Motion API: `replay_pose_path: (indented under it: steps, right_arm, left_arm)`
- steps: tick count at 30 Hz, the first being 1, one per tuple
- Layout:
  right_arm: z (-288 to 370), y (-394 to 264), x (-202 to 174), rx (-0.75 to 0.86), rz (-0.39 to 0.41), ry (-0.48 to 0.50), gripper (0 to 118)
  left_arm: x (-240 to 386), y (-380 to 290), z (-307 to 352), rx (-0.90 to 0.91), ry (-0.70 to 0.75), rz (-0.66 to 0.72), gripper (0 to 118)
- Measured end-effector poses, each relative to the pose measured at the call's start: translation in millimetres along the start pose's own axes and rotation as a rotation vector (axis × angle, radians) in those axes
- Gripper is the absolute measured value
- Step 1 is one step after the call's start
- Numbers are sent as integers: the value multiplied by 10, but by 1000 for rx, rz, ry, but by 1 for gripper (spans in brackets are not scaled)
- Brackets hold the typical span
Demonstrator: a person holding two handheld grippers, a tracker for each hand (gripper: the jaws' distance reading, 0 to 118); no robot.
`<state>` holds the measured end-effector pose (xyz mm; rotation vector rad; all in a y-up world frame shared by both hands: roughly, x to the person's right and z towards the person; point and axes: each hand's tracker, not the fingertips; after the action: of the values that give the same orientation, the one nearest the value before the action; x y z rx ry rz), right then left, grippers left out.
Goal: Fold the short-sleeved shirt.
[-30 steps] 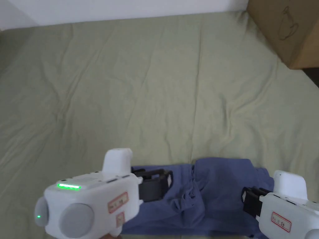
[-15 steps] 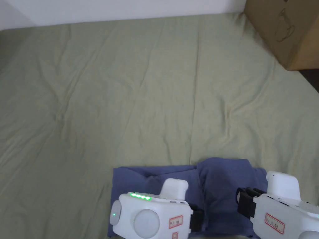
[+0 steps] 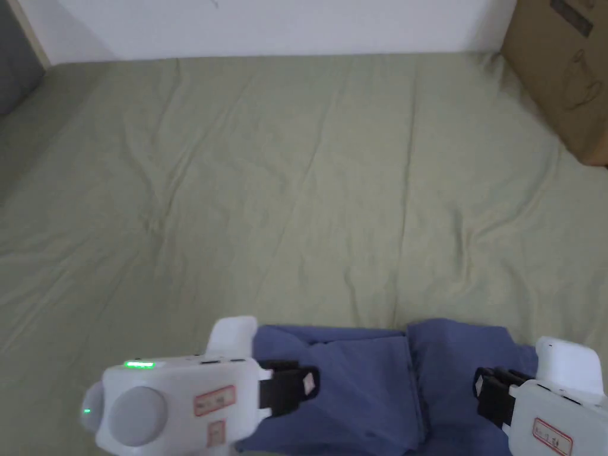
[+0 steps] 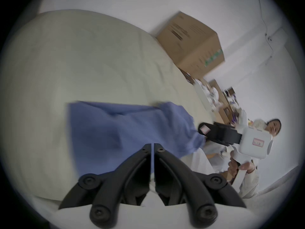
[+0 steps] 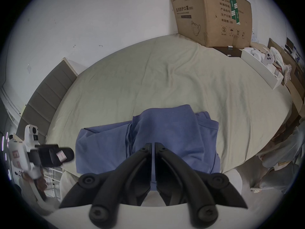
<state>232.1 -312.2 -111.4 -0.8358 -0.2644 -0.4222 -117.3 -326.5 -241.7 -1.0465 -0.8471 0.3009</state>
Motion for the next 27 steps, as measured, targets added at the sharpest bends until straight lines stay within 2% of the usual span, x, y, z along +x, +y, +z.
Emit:
replay_pose_path:
  steps: [1,3,4,5,6,7,8,10,12,14,17,18,19,20,21,22,23,24,25,27]
  right_arm:
    - [-7,-12,-38,-4,9,1,4]
    - [-25,-31,-105,-13,26,5,4]
    - [-41,-43,-141,-19,33,7,4]
    - [-62,-52,-176,-27,40,10,4]
    - [-76,-59,-208,-33,47,12,4]
    - [-82,-66,-240,-37,55,11,4]
    - [-85,-72,-273,-41,66,11,4]
    - [-92,-72,-324,-46,82,8,4]
    - [-102,-64,-367,-51,98,1,4]
    - [-118,-54,-395,-55,109,-3,4]
    - [-167,-46,-442,-68,124,-6,4]
    - [-182,-50,-457,-70,128,-8,4]
    - [-199,-53,-470,-74,129,-9,4]
    - [-223,-57,-484,-79,129,-7,4]
    - [-243,-60,-498,-84,127,-4,4]
    - [-261,-67,-515,-92,122,-3,4]
    - [-276,-67,-537,-98,121,4,4]
    - [-278,-64,-558,-100,123,8,4]
    - [-264,-61,-584,-98,132,13,4]
    - [-259,-48,-626,-96,152,13,4]
  left_arm:
    - [-156,10,99,12,34,11,15]
    - [-401,21,197,-1,60,35,48]
    - [-529,25,175,-9,18,72,63]
    - [-663,25,160,-28,-22,115,86]
    - [-768,26,117,-46,-52,151,100]
    - [-889,23,52,-80,-116,185,111]
    - [-997,34,-35,-92,-159,218,114]
    - [-1201,34,-173,-98,-249,298,113]
    - [-1293,64,-304,-95,-189,349,113]
    - [-1446,80,-352,-61,-322,406,113]
    - [-1507,112,-474,-70,-391,487,111]
    - [-1504,115,-532,-76,-420,477,103]
    - [-1484,112,-591,-94,-439,467,84]
    - [-1481,95,-728,-139,-431,439,38]
    - [-1430,84,-816,-186,-382,410,12]
    - [-1386,55,-914,-257,-259,362,12]
    - [-1423,39,-931,-287,-248,330,12]
    - [-1364,74,-861,-198,-363,394,12]
    - [-1401,102,-792,-191,-386,457,12]
    - [-1401,166,-662,-171,-326,392,11]
